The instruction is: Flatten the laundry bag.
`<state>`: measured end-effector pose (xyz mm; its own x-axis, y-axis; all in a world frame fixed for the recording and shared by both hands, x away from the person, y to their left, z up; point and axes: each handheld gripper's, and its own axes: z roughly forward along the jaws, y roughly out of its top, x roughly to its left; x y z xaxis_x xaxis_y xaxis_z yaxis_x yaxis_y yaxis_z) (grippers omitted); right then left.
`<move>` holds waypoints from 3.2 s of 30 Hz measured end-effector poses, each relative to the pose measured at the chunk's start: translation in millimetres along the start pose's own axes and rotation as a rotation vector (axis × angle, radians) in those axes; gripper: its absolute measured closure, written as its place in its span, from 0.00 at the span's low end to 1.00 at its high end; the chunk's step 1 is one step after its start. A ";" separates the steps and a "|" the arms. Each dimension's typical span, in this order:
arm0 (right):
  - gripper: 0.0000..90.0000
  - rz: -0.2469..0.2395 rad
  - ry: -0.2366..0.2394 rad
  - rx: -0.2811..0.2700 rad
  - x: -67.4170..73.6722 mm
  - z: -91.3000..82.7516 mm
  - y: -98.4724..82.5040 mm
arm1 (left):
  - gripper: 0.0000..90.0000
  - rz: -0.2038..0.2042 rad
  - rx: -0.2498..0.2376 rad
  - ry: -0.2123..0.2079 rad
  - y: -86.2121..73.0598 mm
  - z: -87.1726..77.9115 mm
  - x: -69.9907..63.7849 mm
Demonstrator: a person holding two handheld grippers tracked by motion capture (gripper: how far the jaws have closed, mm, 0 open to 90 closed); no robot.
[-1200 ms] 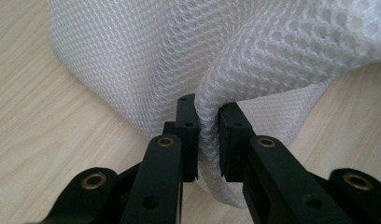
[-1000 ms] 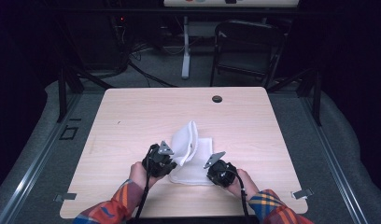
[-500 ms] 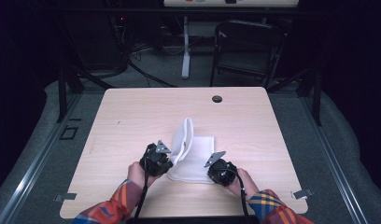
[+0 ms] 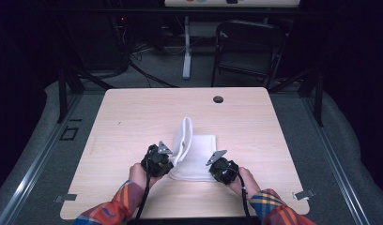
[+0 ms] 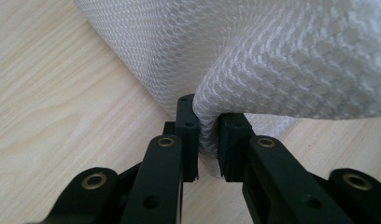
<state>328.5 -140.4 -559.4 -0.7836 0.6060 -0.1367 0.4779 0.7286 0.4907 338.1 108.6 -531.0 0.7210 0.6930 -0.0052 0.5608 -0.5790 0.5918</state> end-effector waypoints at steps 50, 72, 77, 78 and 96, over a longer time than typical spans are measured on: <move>1.00 0.007 -0.029 0.014 -16.3 0.8 -2.2 | 0.89 -0.066 0.008 -0.036 -5.9 0.8 6.7; 1.00 0.006 -0.017 0.039 -25.7 -1.5 -5.1 | 0.54 -0.119 0.038 -0.054 -25.2 -27.8 17.7; 1.00 0.023 -0.019 0.042 -27.2 -1.8 -6.2 | 0.37 -0.144 0.050 -0.016 -31.3 -35.8 24.5; 1.00 0.019 -0.025 0.058 -28.5 -3.0 -6.2 | 0.33 -0.153 0.050 -0.007 -32.3 -37.9 25.9; 0.18 0.128 0.053 -0.012 -39.4 -30.6 -2.4 | 0.17 -0.068 -0.037 0.012 -10.2 -28.3 15.5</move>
<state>346.1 -175.8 -528.8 -0.7369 0.6755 -0.0267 0.5703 0.6424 0.5119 332.1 137.4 -514.4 0.6765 0.7355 -0.0367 0.5927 -0.5142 0.6199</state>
